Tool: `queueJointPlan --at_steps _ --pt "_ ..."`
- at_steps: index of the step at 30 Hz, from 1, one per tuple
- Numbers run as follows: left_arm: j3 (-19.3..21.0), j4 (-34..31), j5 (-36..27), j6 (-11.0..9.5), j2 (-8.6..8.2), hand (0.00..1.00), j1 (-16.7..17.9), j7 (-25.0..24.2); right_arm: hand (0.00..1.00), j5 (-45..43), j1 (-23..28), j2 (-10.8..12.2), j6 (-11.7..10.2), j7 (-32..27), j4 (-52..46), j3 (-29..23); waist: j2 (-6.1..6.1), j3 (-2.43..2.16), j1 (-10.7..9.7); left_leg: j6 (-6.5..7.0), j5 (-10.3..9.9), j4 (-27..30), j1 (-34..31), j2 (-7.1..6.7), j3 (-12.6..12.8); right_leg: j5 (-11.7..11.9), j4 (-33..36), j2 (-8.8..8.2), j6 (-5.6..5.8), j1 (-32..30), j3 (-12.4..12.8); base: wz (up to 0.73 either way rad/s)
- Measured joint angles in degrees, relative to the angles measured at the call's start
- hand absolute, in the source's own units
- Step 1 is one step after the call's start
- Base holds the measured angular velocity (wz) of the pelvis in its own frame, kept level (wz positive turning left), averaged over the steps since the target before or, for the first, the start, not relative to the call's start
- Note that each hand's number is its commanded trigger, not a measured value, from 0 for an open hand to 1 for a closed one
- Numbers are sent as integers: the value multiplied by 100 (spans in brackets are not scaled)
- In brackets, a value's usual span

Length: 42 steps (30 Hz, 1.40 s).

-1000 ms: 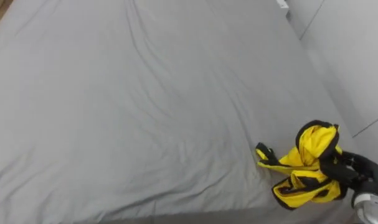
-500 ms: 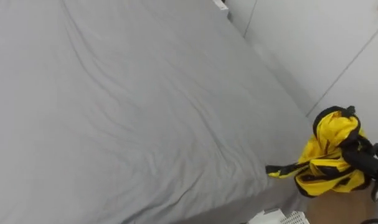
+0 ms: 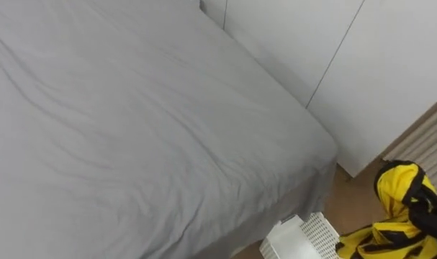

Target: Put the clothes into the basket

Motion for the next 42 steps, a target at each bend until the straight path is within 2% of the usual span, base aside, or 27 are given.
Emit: queueJointPlan --at_steps 3,5,7,8,10,14,16,20,22,23,24,25,27,32,37,42 --pt "-174 23 -83 2 18 0 -72 5 100 9 -232 1 -9 -21 135 0 50 10 -45 1 1 185 -272 0 99 3 187 -2 10 -336 148 -27" --pt "-300 67 -246 2 13 0 -144 1 100 110 -339 -2 -23 -67 136 0 140 17 -147 2 1 244 -469 -3 94 4 243 -18 17 -531 143 -11" --pt "-435 220 -275 0 0 0 -364 1 100 154 -573 -27 -145 -99 296 1 310 61 -209 14 -4 355 -819 -17 100 11 400 -37 40 -885 148 0" --pt "-488 264 -281 -1 -6 0 -410 0 100 160 -635 -42 -190 -108 401 1 359 66 -210 18 -2 362 -893 -22 101 11 438 -38 41 -973 150 -5" --pt "-629 316 -318 -50 -13 0 -565 -7 100 190 -904 -46 -237 -152 768 53 491 77 -172 79 35 374 -1172 -58 143 -1 637 -38 54 -1366 182 -8" --pt "-643 333 -622 -202 -62 0 -707 -22 100 195 -1331 -50 -301 -293 1360 123 636 64 -150 169 103 388 -1570 -109 147 -16 898 -61 49 -1883 182 4" --pt "-778 340 -667 -287 -68 0 -771 -49 100 189 -1549 -54 -437 -483 1729 212 723 64 -130 187 140 399 -1747 -134 161 -21 992 -82 48 -2112 177 5" --pt "-912 330 -673 -415 -65 0 -843 -45 100 192 -1699 -82 -521 -626 2159 487 804 53 40 192 152 508 -1995 -124 159 -12 1082 -85 46 -2363 178 2" --pt "-1217 329 -745 -486 -59 0 -865 -41 100 199 -1718 -86 -529 -617 2417 788 834 45 134 200 199 519 -2124 -132 82 -2 1101 -114 32 -2473 115 17" --pt "-1285 329 -758 -500 -59 0 -872 -41 80 204 -1728 -86 -529 -613 2484 866 835 44 152 203 218 519 -2159 -136 74 0 1108 -124 28 -2507 98 22" --pt "-1417 327 -868 -510 -59 0 -874 -41 48 214 -1776 -85 -529 -588 2615 1023 833 46 179 206 242 519 -2241 -147 48 0 1132 -141 25 -2595 70 19" --pt "-1511 337 -969 -510 -60 0 -873 -41 0 271 -1826 -83 -529 -543 2702 1093 824 52 189 210 252 529 -2329 -157 30 -4 1192 -154 19 -2695 56 17" --pt "-1633 349 -1082 -510 -59 0 -867 -40 0 408 -1836 -84 -529 -544 2724 1102 823 52 213 212 265 554 -2445 -162 -1 -7 1218 -170 14 -2800 21 14" --pt "-1638 342 -1295 -541 -59 0 -868 -29 0 689 -1861 -84 -533 -655 2760 1118 743 104 249 210 270 637 -2619 -157 -86 -39 1286 -202 -11 -2933 -58 11" --pt "-1638 296 -1397 -557 -57 0 -873 101 0 803 -1923 -84 -650 -822 2840 1121 664 102 280 210 270 710 -2718 -140 -132 -48 1273 -218 -19 -2976 -109 5" --pt "-1673 271 -1405 -583 -51 0 -873 126 0 854 -2002 -84 -665 -941 2912 1139 668 95 304 210 269 710 -2744 -133 -142 -44 1215 -223 -25 -2969 -145 2"
